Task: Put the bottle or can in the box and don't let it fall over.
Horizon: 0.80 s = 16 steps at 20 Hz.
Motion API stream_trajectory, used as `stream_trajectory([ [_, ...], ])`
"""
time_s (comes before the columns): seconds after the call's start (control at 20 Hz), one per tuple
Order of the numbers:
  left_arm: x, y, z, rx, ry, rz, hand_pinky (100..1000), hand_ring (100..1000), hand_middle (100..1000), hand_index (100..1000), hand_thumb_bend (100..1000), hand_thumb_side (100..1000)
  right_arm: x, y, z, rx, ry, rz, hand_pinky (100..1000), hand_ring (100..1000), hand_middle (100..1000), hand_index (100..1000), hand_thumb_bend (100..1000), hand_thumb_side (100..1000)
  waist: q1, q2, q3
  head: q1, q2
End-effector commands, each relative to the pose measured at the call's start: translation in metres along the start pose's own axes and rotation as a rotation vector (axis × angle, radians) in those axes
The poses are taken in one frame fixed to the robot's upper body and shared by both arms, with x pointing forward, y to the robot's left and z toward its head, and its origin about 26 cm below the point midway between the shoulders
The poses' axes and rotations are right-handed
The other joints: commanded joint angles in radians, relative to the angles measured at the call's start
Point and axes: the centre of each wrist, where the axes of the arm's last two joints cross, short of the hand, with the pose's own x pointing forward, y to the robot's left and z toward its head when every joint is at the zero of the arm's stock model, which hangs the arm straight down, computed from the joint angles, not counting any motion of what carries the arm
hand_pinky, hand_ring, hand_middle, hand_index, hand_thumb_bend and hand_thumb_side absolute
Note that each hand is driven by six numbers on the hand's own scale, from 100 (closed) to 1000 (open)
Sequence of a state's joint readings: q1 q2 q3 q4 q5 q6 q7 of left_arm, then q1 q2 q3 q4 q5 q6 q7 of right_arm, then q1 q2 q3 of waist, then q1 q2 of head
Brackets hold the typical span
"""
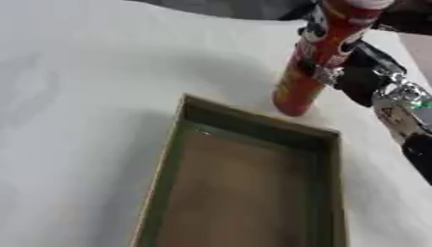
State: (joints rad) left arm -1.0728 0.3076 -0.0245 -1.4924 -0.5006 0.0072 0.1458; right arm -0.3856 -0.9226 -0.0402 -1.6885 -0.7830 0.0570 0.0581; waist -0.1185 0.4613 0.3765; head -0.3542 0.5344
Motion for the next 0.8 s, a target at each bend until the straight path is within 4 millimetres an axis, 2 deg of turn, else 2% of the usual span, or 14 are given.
stream_trajectory([
  [0.05,0.022,0.024,-0.004,0.181,-0.081,0.015,621,614,472,828,100,348,0.019,-0.001,0.002,-0.005,-0.008,0.005,1000,1000,979,796,100,110,0.009,-0.04,-0.007,0.011,0.011],
  [0.15,0.032,0.03,-0.001,0.259,-0.105,0.053,623,614,473,825,100,360,0.024,0.004,0.004,0.0,-0.001,-0.018,1000,1000,978,785,100,139,0.009,-0.044,-0.012,0.016,0.018],
  [0.2,0.037,0.033,0.001,0.295,-0.115,0.075,624,613,475,818,100,376,0.028,0.007,0.005,0.006,0.0,-0.029,1000,1000,976,759,100,186,0.01,-0.048,-0.016,0.018,0.022],
  [0.35,0.047,0.04,0.005,0.356,-0.133,0.124,622,611,475,809,100,395,0.042,0.017,0.01,0.022,-0.017,-0.05,1000,1000,970,717,100,219,0.011,-0.059,-0.026,0.02,0.033],
  [0.7,0.044,0.046,0.011,0.4,-0.095,0.137,623,619,476,802,100,422,0.066,0.034,0.021,0.039,-0.036,-0.083,1000,1000,951,673,100,256,0.012,-0.083,-0.051,0.026,0.05],
  [0.8,0.041,0.047,0.013,0.411,-0.08,0.132,621,619,475,801,100,424,0.07,0.032,0.022,0.019,-0.023,-0.076,1000,1000,933,656,100,226,0.013,-0.089,-0.058,0.03,0.054],
])
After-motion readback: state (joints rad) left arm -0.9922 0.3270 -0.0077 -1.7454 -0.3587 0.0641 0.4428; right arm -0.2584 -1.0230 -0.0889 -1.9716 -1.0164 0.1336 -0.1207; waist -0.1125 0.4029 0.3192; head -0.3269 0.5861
